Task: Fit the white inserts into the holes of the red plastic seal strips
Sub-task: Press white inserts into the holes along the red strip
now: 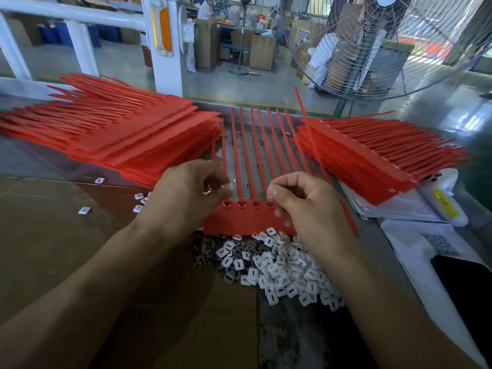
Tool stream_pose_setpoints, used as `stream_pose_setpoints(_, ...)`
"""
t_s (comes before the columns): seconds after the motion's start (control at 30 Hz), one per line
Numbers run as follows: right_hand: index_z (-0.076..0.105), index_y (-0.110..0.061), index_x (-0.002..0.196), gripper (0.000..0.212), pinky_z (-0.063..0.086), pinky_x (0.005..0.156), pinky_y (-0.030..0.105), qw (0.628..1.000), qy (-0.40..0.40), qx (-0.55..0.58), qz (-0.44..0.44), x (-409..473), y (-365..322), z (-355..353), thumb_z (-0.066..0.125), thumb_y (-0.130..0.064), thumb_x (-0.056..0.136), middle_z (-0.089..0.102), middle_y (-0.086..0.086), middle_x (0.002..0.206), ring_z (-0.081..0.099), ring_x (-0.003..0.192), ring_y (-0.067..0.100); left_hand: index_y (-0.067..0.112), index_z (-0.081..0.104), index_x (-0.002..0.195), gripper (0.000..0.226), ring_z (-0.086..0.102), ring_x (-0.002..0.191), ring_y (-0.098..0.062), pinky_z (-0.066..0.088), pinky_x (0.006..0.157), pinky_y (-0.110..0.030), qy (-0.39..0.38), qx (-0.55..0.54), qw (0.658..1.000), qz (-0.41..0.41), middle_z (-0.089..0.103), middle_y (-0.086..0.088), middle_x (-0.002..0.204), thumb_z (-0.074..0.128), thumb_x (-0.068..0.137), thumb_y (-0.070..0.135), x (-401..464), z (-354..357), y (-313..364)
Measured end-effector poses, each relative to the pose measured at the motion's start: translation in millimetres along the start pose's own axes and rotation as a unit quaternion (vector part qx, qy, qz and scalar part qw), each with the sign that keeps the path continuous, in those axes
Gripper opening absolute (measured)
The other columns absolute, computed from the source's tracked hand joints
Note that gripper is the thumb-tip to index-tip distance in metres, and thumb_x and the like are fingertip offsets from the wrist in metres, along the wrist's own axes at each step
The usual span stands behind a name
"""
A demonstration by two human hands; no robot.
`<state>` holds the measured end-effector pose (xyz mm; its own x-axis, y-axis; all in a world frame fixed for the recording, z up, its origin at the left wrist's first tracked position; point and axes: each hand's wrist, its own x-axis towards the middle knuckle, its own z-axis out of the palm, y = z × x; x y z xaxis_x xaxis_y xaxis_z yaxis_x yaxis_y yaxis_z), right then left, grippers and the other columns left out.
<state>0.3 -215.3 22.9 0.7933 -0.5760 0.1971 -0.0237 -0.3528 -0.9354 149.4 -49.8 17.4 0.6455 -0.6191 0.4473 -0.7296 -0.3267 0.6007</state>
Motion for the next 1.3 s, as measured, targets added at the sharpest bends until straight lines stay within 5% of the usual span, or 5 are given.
stream_pose_setpoints(0.2,0.072,-0.031,0.09,0.008,0.05,0.061,0.012,1.0,-0.001,-0.03,-0.007,-1,-1,-1,0.071,-0.026,0.096,0.073,-0.011,0.08,0.068,0.069,0.002,0.033,0.075,0.084,0.008,0.062,0.074,0.001,0.048,0.068,-0.026,-0.085,0.064,0.991,-0.081,0.068,0.016,0.078,0.082,0.082,0.033,4,-8,-9)
stream_pose_setpoints(0.7,0.071,-0.033,0.088,0.011,0.054,0.066,0.014,0.996,-0.031,-0.073,-0.029,-4,-6,4,0.071,-0.025,0.096,0.073,-0.01,0.085,0.068,0.071,0.007,0.034,0.078,0.088,0.01,0.064,0.074,-0.001,0.057,0.073,-0.032,-0.111,0.084,0.979,-0.147,0.069,0.018,0.08,0.083,0.081,0.038,3,-16,-8)
stream_pose_setpoints(1.0,0.072,-0.033,0.09,0.007,0.051,0.066,0.013,0.995,-0.033,-0.088,-0.031,-6,-7,4,0.072,-0.028,0.096,0.072,-0.012,0.085,0.068,0.075,0.004,0.033,0.078,0.089,0.021,0.06,0.077,0.005,0.045,0.065,-0.019,-0.087,0.072,0.985,-0.131,0.068,0.02,0.085,0.07,0.091,0.014,3,-19,-5)
stream_pose_setpoints(1.17,0.071,-0.034,0.09,0.008,0.048,0.064,0.009,0.995,-0.026,-0.091,-0.027,-5,-6,3,0.072,-0.028,0.096,0.072,-0.015,0.086,0.067,0.074,0.001,0.036,0.08,0.094,0.032,0.06,0.076,-0.001,0.048,0.077,-0.024,-0.122,0.121,0.978,-0.121,0.066,0.02,0.085,0.065,0.092,0.008,3,-21,-1)
stream_pose_setpoints(1.3,0.072,-0.033,0.09,0.009,0.049,0.065,0.008,0.996,-0.029,-0.08,-0.03,-3,-6,4,0.072,-0.027,0.096,0.073,-0.017,0.086,0.068,0.074,0.0,0.038,0.079,0.101,0.033,0.067,0.095,-0.015,0.052,0.09,-0.032,-0.129,0.183,0.972,-0.073,0.074,0.012,0.107,0.065,0.091,0.01,0,-21,5)
